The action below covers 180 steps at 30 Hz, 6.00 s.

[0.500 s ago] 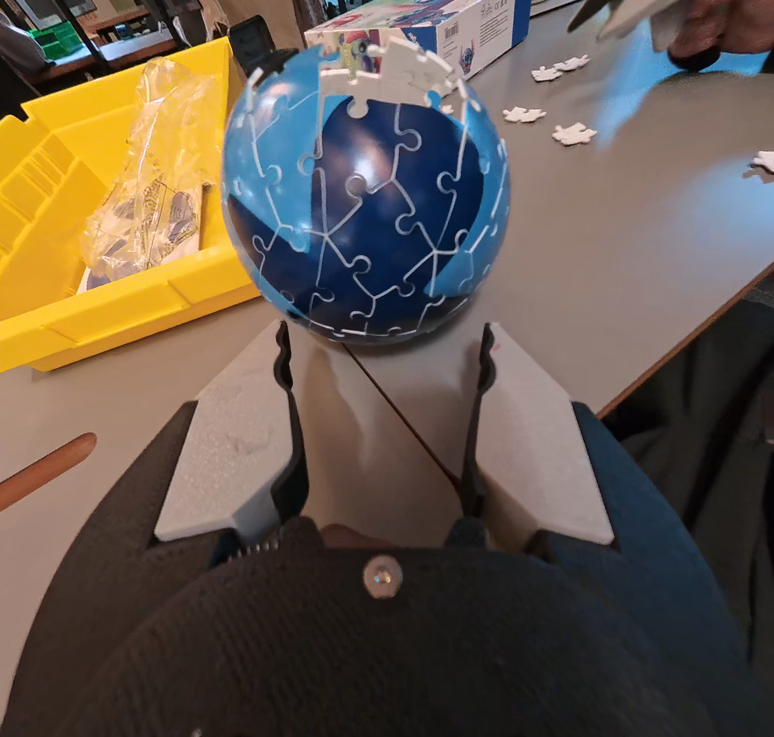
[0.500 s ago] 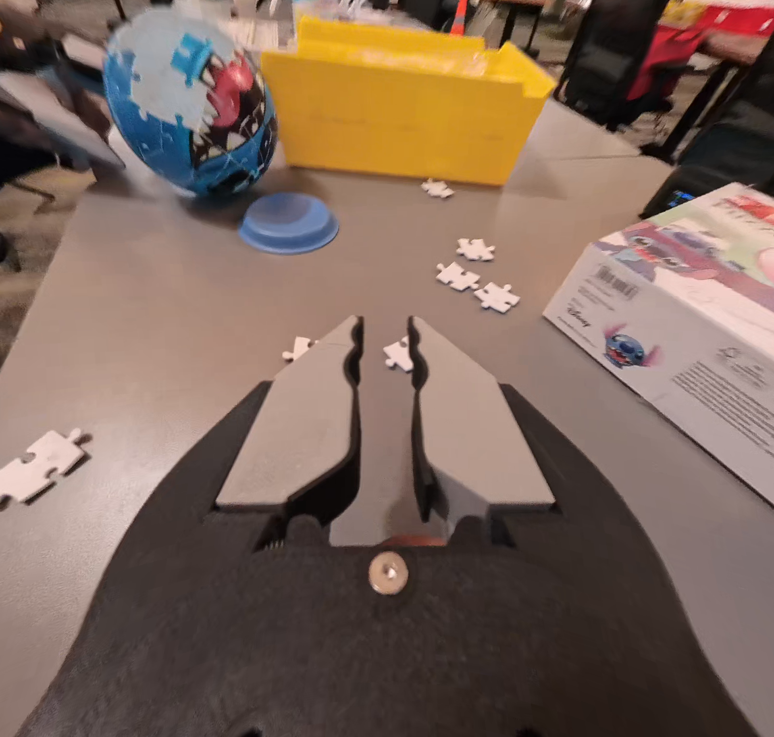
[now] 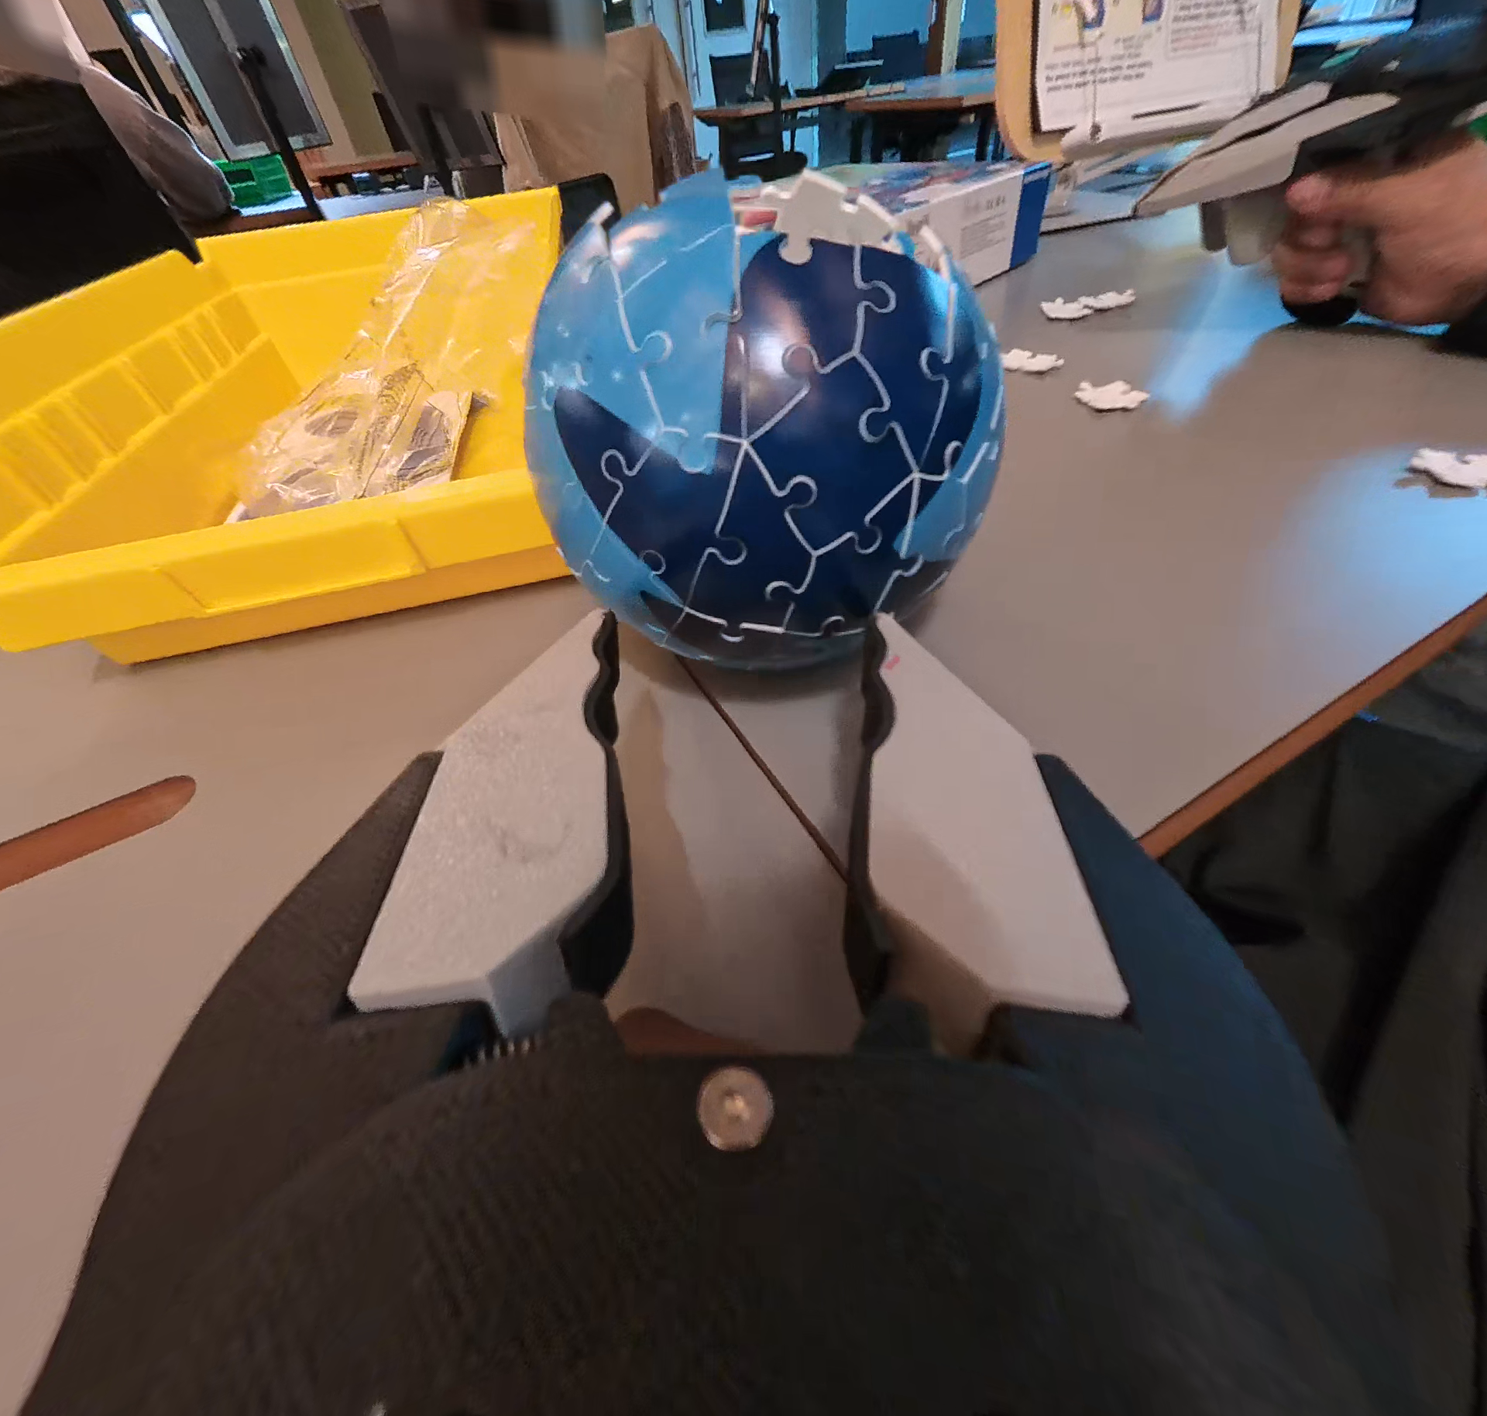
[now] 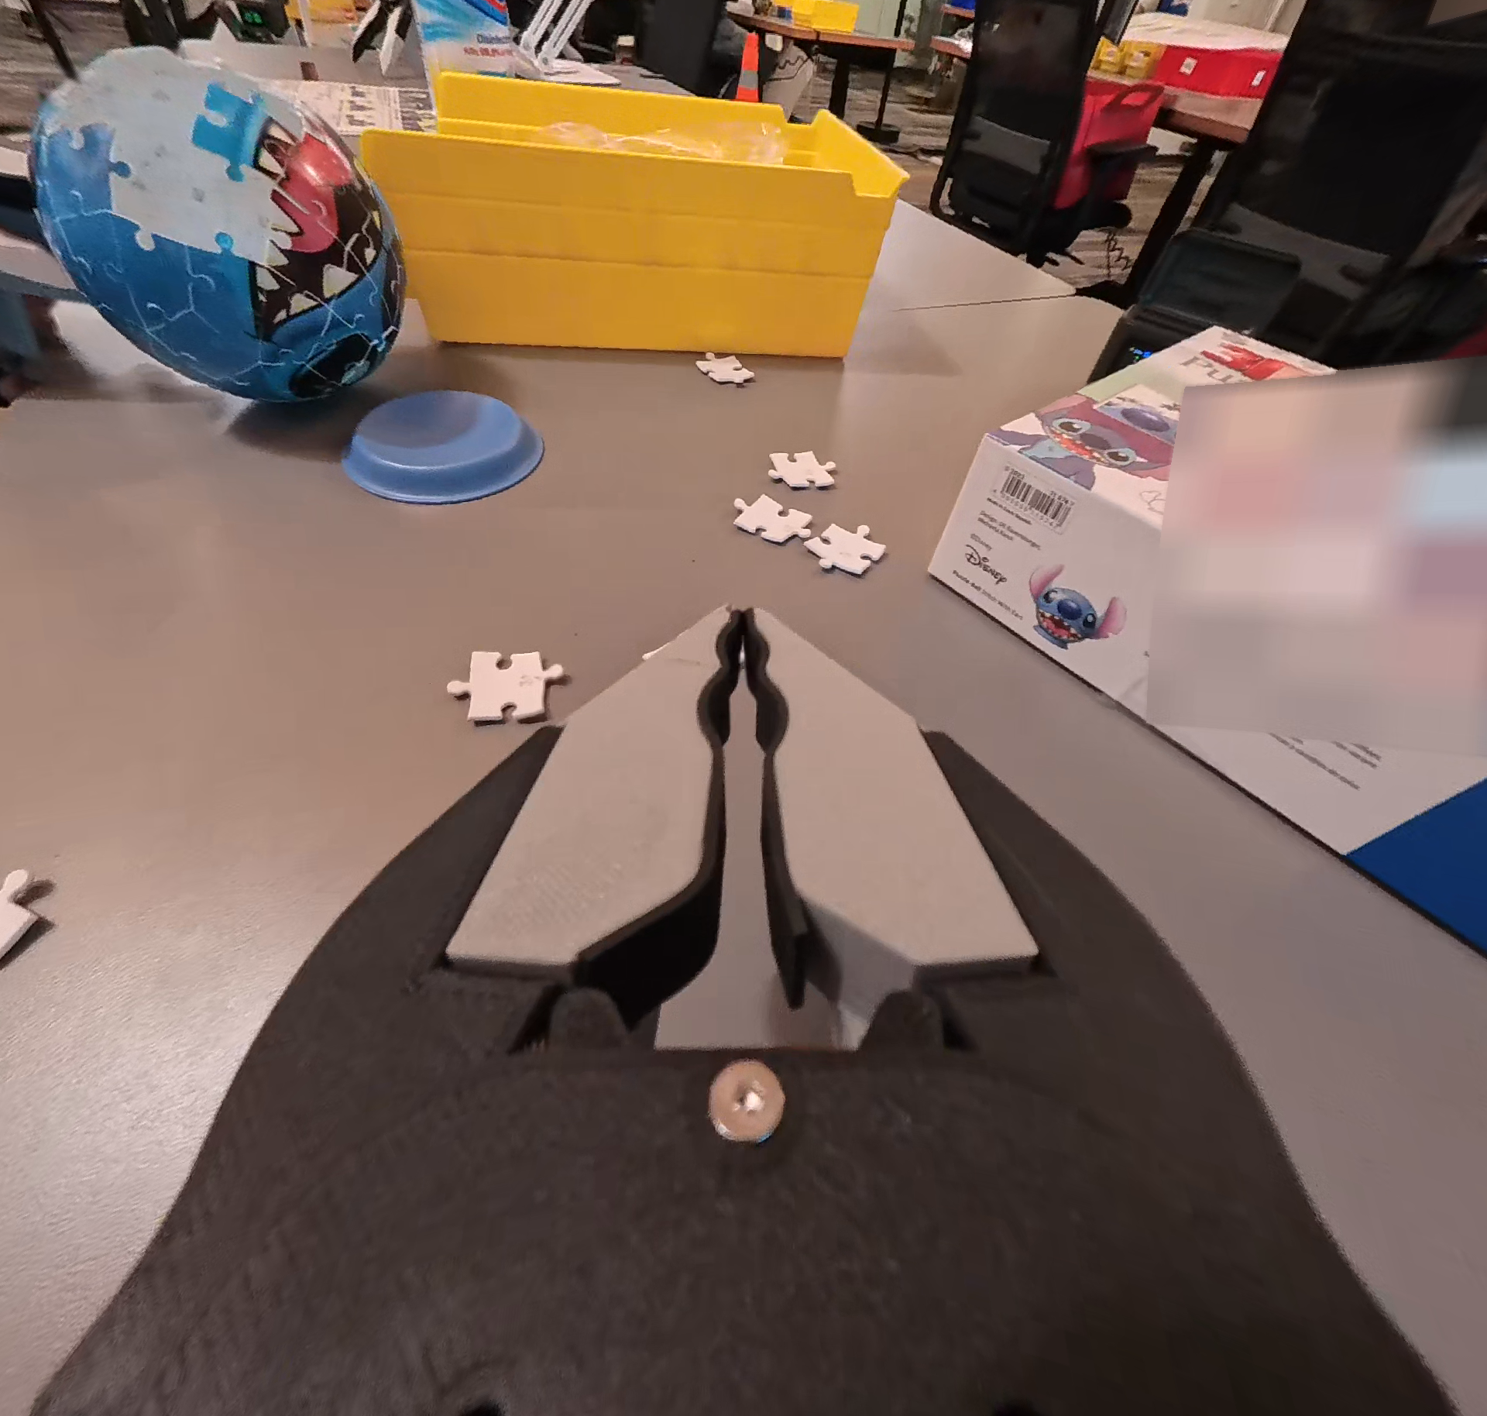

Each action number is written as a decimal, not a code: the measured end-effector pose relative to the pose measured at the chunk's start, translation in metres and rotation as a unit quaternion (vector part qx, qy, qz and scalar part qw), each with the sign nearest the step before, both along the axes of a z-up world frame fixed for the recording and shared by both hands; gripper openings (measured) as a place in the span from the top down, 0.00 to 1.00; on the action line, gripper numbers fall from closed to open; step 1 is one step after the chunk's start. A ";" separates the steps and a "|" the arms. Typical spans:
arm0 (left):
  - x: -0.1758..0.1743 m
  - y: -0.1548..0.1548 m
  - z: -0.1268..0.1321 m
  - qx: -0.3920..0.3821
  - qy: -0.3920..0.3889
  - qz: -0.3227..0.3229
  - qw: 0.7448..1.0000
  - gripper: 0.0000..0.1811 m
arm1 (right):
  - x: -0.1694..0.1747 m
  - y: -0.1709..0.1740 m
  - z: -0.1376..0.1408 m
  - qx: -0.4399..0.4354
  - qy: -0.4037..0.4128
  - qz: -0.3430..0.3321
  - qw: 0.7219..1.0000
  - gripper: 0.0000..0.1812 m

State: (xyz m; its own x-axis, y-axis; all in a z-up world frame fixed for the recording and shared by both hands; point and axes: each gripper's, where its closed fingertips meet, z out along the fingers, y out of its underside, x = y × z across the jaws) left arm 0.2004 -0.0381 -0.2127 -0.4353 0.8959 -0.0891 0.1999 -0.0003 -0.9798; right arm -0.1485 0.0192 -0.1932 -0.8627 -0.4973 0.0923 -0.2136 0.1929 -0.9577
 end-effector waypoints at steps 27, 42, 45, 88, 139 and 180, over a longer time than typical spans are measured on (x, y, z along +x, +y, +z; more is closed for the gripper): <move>-0.006 0.011 -0.004 0.004 -0.032 -0.027 0.999 0.61 | 0.076 0.009 0.018 -0.043 0.002 0.143 0.989 0.76; -0.012 -0.004 -0.012 0.012 -0.126 0.004 0.992 0.53 | 0.232 -0.078 -0.025 -0.002 0.174 0.408 0.896 0.63; -0.013 -0.002 -0.012 0.036 -0.113 -0.011 0.993 0.53 | 0.239 -0.090 -0.035 -0.009 0.202 0.407 0.891 0.61; -0.113 -0.013 -0.050 0.109 -0.254 -0.182 0.944 0.61 | 0.184 -0.065 -0.065 0.107 0.202 0.357 0.906 0.56; -0.093 -0.010 -0.013 0.019 -0.156 -0.053 0.986 0.64 | -0.004 0.002 0.024 -0.036 -0.040 0.052 0.997 0.59; -0.092 0.013 0.005 -0.024 -0.100 -0.119 0.988 0.77 | -0.046 0.028 0.050 -0.032 -0.199 -0.016 0.979 0.55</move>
